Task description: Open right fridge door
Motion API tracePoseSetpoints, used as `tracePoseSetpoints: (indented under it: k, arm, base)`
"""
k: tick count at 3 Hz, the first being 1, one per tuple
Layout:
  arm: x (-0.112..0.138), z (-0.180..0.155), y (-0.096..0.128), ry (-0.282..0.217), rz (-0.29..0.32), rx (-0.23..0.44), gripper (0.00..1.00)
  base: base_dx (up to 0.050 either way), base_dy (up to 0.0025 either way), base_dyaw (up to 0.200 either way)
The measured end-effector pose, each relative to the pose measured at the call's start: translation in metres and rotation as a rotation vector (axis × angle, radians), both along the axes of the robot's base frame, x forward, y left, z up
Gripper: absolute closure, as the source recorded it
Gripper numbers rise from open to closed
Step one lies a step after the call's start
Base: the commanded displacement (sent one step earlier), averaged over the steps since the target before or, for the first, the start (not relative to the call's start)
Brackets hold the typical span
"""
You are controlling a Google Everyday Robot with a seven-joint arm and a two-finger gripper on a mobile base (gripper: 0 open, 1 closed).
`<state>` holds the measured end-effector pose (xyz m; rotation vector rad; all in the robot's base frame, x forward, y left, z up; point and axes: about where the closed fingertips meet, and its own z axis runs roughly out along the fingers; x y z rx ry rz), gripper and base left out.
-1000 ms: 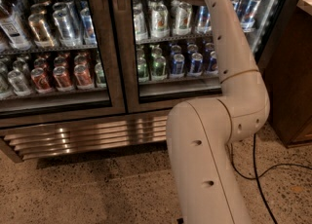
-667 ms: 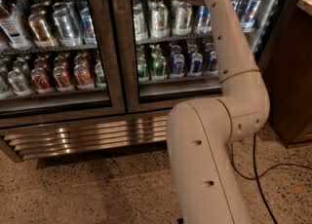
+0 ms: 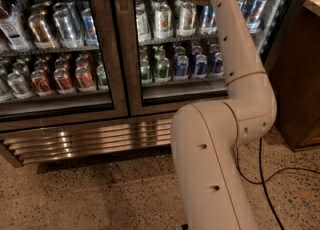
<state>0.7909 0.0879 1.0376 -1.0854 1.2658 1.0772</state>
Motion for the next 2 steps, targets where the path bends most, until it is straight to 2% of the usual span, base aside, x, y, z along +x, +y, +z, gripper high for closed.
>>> tracePoseSetpoints:
  k: [1, 2]
  arm:
    - [0.0, 0.0, 0.0, 0.0, 0.0, 0.0, 0.0]
    - [0.0, 0.0, 0.0001, 0.0, 0.0, 0.0, 0.19]
  base:
    - [0.0, 0.0, 0.0]
    - [0.0, 0.0, 0.0]
